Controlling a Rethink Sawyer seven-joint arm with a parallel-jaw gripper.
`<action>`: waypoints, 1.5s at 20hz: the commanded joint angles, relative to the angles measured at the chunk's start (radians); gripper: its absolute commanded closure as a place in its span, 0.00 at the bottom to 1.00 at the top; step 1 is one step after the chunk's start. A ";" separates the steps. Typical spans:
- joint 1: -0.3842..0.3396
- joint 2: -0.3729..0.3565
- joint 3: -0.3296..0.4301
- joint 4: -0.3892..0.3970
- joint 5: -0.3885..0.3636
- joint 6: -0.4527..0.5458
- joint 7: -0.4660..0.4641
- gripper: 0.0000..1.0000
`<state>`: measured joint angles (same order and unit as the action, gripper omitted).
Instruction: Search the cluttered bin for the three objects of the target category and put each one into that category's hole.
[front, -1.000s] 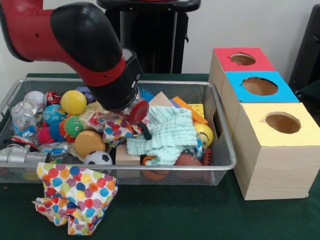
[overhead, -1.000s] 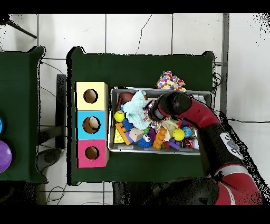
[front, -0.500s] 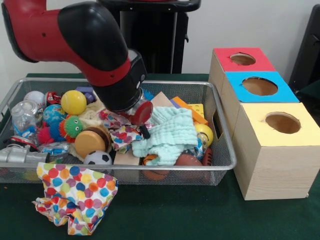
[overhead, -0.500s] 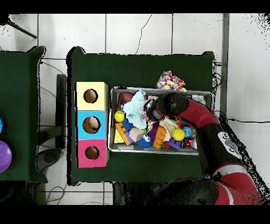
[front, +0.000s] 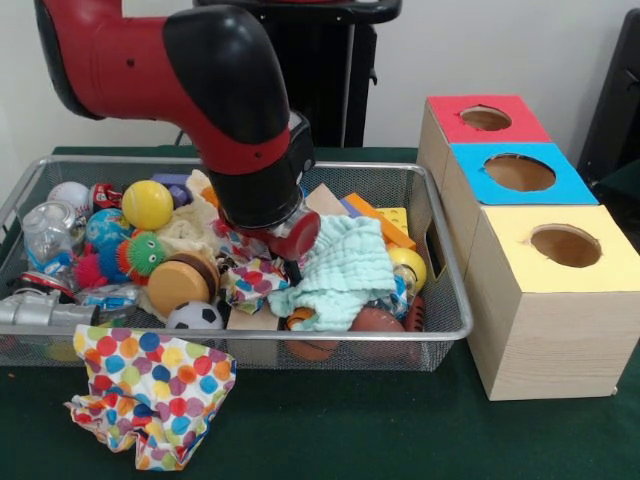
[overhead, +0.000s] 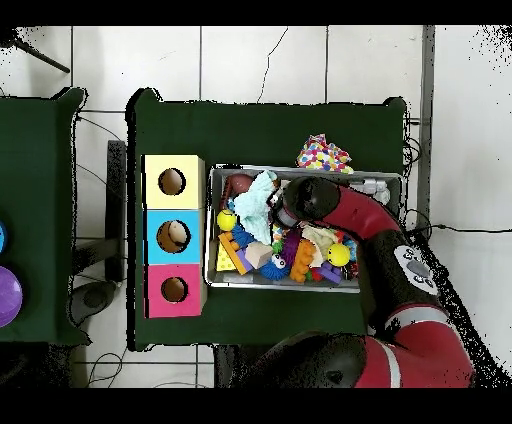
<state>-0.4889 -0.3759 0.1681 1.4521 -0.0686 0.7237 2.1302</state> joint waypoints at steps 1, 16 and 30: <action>0.034 -0.044 -0.090 -0.068 -0.060 0.083 0.061 1.00; 0.071 -0.146 -0.235 -0.196 -0.209 0.312 -0.026 1.00; 0.059 -0.146 -0.337 -0.163 -0.359 0.175 -0.028 1.00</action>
<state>-0.4132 -0.5471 -0.1534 1.2623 -0.3425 0.9514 2.1302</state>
